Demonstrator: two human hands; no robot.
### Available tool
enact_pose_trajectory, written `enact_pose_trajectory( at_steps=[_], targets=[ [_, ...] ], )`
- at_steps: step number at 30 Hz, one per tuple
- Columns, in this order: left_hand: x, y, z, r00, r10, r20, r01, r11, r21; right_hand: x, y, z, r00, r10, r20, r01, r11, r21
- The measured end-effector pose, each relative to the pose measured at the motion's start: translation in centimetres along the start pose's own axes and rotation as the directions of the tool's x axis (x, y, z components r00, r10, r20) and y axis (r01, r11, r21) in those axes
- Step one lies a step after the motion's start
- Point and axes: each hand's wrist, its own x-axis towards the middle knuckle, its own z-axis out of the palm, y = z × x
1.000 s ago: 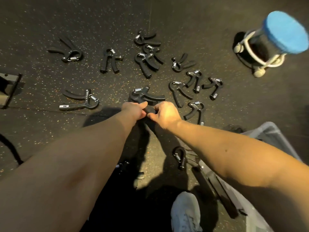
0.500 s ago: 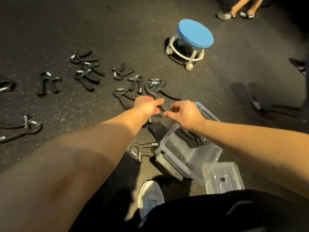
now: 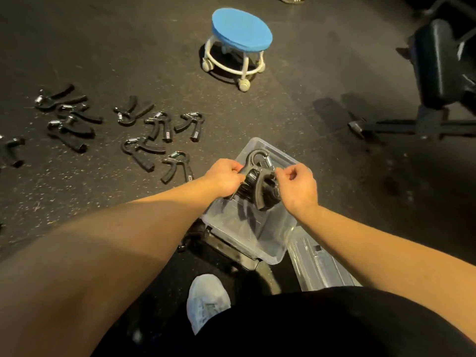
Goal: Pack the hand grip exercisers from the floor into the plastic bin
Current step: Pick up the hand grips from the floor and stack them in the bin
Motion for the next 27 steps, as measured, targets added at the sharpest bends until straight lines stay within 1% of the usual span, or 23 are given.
enact_pose_trajectory(
  at_steps=[2,5,7,10,13,15,17,20,23,25,27],
  targets=[
    [0.3,-0.4,0.8,1.0,0.023,0.019,-0.024,0.998,0.06,0.1,0.4,0.6,1.0,0.027,0.015,-0.027,0.999,0.034],
    [0.4,-0.9,1.5,0.997,0.079,0.023,-0.081,0.992,0.101,0.3,0.9,1.7,0.995,0.078,0.056,-0.082,0.994,0.073],
    [0.4,-1.2,1.9,0.99,0.142,0.02,-0.144,0.978,0.151,0.2,1.0,2.2,0.982,0.17,0.084,-0.182,0.97,0.164],
    [0.0,-1.5,2.4,0.974,0.229,-0.001,-0.222,0.944,0.243,0.0,0.7,2.4,0.915,0.374,0.152,-0.403,0.86,0.313],
    [-0.4,-1.9,2.7,0.947,0.32,0.028,-0.31,0.886,0.346,0.0,0.9,2.8,0.844,0.498,0.202,-0.532,0.726,0.435],
    [-0.4,-2.7,3.0,0.945,0.327,0.022,-0.309,0.866,0.392,0.1,1.0,3.3,0.792,0.556,0.252,-0.598,0.627,0.499],
    [-0.5,-3.2,3.5,0.956,0.293,0.006,-0.269,0.869,0.416,0.0,1.4,3.9,0.737,0.612,0.287,-0.653,0.537,0.534],
    [-0.4,-3.7,4.5,0.962,0.268,-0.047,-0.221,0.871,0.438,-1.1,2.7,4.8,0.684,0.667,0.296,-0.682,0.44,0.585],
    [-0.7,-3.9,6.0,0.951,0.28,-0.134,-0.216,0.906,0.363,-2.3,4.0,5.6,0.662,0.695,0.28,-0.658,0.359,0.663],
    [-1.0,-4.3,7.4,0.939,0.272,-0.212,-0.2,0.93,0.307,-2.9,4.7,6.0,0.675,0.694,0.249,-0.615,0.343,0.71],
    [-1.6,-4.3,8.9,0.918,0.259,-0.299,-0.187,0.95,0.25,-3.4,5.3,6.5,0.708,0.673,0.215,-0.564,0.356,0.745]
  ],
)
